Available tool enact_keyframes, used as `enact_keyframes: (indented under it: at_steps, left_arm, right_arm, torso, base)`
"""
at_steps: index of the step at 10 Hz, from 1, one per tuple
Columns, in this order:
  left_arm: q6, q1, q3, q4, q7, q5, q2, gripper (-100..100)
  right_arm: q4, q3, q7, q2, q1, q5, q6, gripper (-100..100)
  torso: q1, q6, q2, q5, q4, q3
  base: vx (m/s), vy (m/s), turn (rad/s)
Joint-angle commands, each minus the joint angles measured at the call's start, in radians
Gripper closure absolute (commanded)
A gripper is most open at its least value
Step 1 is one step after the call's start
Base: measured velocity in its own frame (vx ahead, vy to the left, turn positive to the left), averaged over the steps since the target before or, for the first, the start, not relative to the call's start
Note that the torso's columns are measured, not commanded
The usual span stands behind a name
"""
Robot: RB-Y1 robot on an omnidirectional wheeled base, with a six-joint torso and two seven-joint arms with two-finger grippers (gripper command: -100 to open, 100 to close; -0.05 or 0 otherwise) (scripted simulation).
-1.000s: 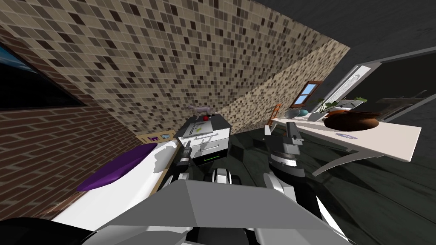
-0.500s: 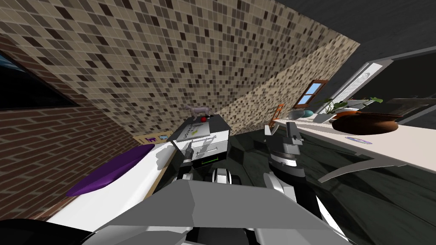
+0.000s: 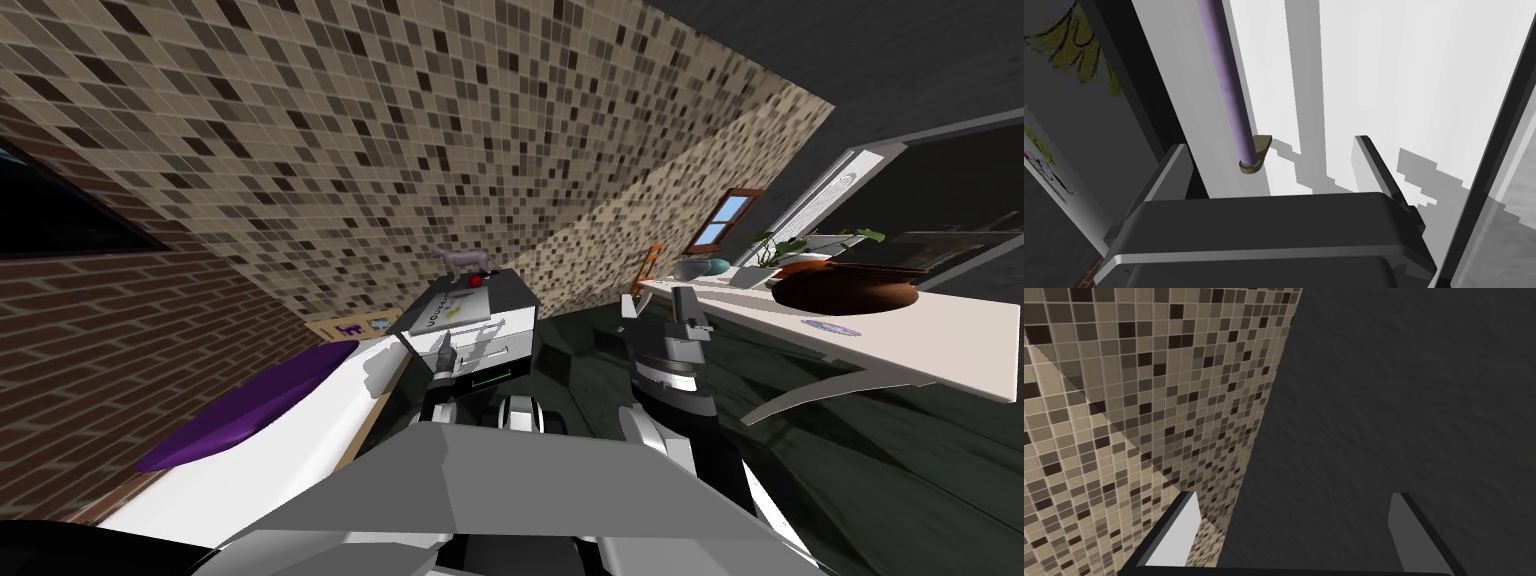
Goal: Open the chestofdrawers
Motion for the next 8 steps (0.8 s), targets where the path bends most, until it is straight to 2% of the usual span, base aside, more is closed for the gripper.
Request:
enact_keyframes:
  at_steps: [1, 7, 8]
  left_arm:
    - [0.018, -0.078, 0.040, 0.059, -0.014, 0.010, 0.010, -100]
    - [0.064, -0.251, 0.128, 0.178, -0.044, 0.031, 0.031, -100]
    - [0.061, -0.231, 0.118, 0.162, -0.042, 0.029, 0.028, -100]
  right_arm:
    - [0.000, 0.000, 0.000, 0.000, 0.000, 0.000, 0.000, 0]
    - [0.000, 0.000, 0.000, 0.000, 0.000, 0.000, 0.000, 0]
    - [0.000, 0.000, 0.000, 0.000, 0.000, 0.000, 0.000, 0]
  torso:
    - [0.000, 0.000, 0.000, 0.000, 0.000, 0.000]
    - [0.000, 0.000, -0.003, 0.000, -0.001, -0.002]
    - [0.000, 0.000, -0.003, 0.000, -0.001, -0.002]
  base:
    - [-0.086, 0.009, -0.093]
    - [-0.076, -0.007, -0.071]
    - [-0.031, -0.004, -0.012]
